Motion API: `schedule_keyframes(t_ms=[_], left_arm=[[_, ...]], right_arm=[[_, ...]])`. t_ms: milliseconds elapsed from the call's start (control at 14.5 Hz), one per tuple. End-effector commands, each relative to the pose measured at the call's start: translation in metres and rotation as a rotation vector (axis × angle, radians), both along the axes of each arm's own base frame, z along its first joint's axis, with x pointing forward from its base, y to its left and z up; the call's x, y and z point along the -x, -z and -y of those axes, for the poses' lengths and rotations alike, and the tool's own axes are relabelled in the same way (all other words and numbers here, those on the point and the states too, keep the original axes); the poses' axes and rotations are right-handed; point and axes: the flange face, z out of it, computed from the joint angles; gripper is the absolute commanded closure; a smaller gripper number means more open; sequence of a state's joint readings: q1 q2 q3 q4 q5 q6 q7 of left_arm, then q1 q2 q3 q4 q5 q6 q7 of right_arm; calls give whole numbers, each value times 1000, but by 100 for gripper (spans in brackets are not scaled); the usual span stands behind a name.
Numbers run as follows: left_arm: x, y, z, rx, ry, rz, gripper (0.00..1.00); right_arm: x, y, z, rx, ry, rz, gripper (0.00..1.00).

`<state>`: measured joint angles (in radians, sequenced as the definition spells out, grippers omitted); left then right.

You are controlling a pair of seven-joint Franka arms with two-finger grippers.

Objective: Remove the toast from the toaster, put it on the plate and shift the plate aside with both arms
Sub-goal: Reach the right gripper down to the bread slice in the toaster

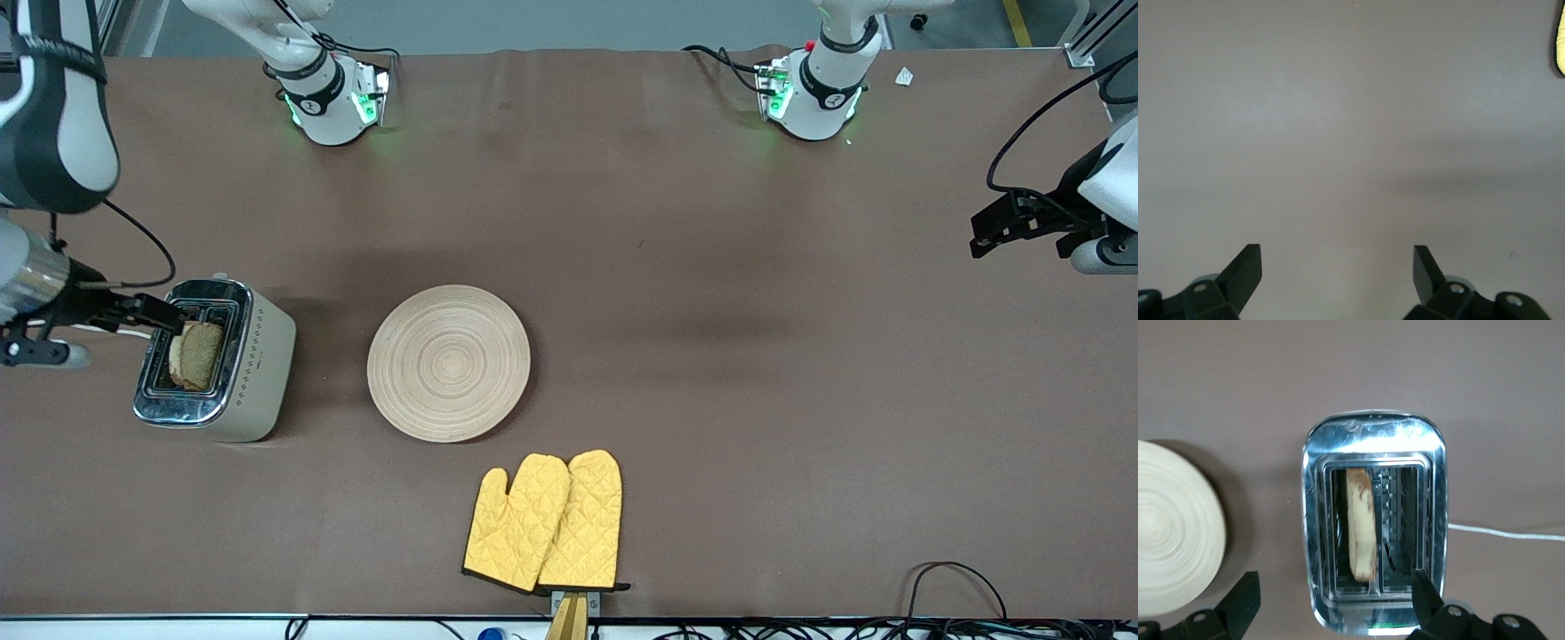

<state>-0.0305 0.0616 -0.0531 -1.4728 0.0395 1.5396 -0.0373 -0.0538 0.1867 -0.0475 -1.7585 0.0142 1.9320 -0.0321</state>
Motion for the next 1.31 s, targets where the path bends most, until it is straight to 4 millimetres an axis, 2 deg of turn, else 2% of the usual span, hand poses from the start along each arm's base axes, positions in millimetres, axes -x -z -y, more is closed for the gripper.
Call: schedule_keyframes(t_ms=[0, 276, 345, 414, 483, 621, 897, 1103, 1241], left_arm=[[-2, -2, 0, -5, -5, 5, 0], [-2, -2, -1, -3, -13, 5, 0], [-2, -2, 0, 0, -14, 5, 0], [-1, -2, 4, -1, -11, 5, 0], [-3, 0, 4, -3, -11, 0, 0], [-6, 7, 8, 0, -8, -11, 0], [-6, 3, 6, 1, -13, -1, 0], [-7, 3, 0, -1, -10, 0, 0], [-6, 3, 6, -1, -4, -2, 0]], right_arm=[[-9, 30, 7, 15, -9, -7, 0], [-16, 71, 13, 14, -3, -48, 0], [-16, 78, 20, 17, 0, -58, 13], [-14, 82, 25, 16, -10, -68, 60], [-11, 86, 23, 15, -12, -78, 98], [-9, 87, 24, 12, -11, -92, 100], [-10, 78, 19, 11, -19, -102, 100], [-13, 50, 16, 7, -29, -119, 100], [-13, 21, 13, 5, -32, -119, 100]])
